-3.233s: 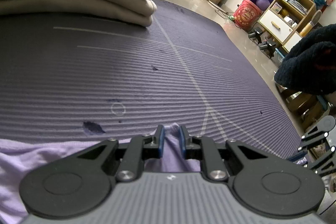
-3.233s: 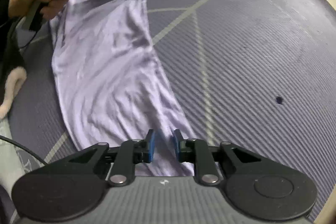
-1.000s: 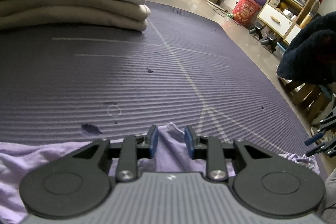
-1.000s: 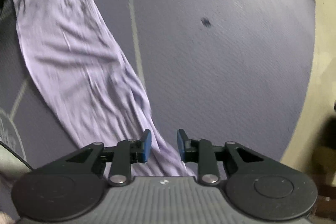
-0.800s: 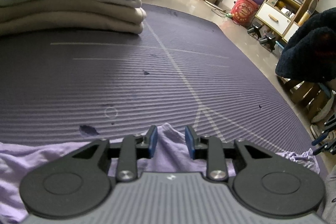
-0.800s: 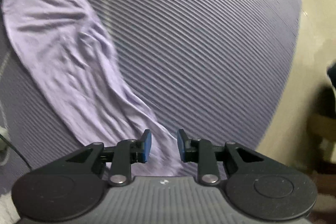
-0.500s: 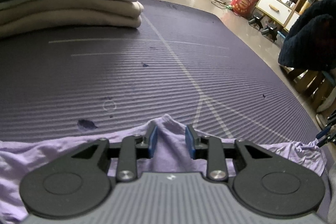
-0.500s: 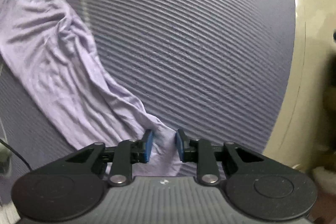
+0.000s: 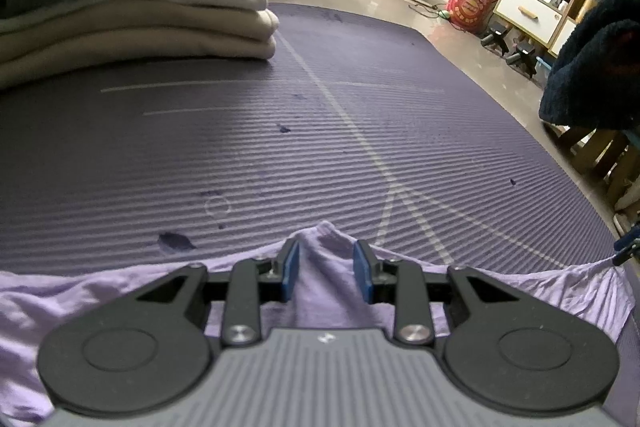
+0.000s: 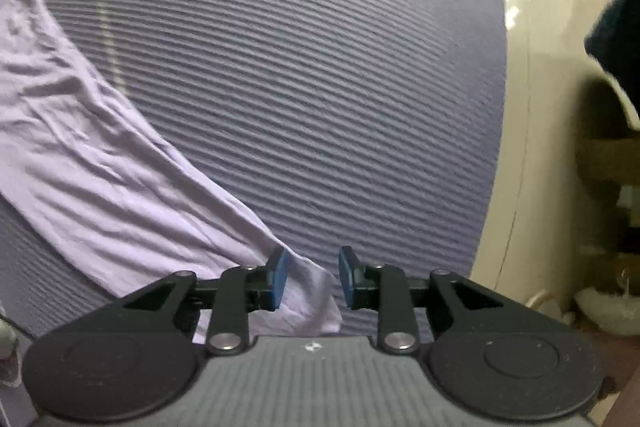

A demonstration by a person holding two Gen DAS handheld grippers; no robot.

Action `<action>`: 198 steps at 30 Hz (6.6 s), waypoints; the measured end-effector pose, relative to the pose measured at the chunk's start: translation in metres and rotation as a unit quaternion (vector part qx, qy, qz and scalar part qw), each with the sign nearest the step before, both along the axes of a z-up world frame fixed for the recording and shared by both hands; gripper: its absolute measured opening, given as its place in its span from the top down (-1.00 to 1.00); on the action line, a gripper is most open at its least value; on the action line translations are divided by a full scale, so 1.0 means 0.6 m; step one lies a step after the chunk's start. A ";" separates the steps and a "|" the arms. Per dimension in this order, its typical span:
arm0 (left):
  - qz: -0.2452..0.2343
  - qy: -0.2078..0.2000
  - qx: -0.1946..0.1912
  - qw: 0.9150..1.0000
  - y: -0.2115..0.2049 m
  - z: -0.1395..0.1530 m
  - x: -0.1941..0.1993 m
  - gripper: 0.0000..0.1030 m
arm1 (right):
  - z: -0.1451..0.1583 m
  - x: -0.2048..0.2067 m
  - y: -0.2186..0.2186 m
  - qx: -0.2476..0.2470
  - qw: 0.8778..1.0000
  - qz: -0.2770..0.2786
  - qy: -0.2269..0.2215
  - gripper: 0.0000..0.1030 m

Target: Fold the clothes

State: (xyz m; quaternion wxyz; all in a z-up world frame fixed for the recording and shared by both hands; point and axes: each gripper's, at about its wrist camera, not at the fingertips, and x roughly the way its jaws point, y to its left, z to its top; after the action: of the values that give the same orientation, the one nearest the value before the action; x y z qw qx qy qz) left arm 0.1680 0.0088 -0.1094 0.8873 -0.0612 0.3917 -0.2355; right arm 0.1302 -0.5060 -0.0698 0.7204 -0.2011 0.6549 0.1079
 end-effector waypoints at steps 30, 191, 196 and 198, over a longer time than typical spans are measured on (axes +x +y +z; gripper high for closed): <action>0.265 0.174 0.065 0.946 0.300 0.098 -0.057 0.04 | 0.064 -0.106 0.486 0.163 0.918 0.355 -0.063 0.42; 0.074 0.070 0.261 0.960 0.019 0.069 -0.087 -0.99 | 0.000 -0.074 -0.104 0.051 0.976 -0.196 -0.075 -0.34; 0.060 0.069 0.266 0.960 -0.003 0.062 -0.090 -0.99 | -0.013 -0.075 -0.110 0.079 0.973 -0.209 -0.064 0.01; 0.054 0.068 0.268 0.959 -0.009 0.061 -0.092 -0.99 | -0.019 -0.075 -0.110 0.090 0.971 -0.213 -0.057 0.02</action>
State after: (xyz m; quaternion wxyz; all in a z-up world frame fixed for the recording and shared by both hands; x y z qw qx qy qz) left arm 0.1125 0.0034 -0.0726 0.8536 0.1424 0.4962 -0.0692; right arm 0.0854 -0.5722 -0.0815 0.7779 0.0033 0.6283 -0.0013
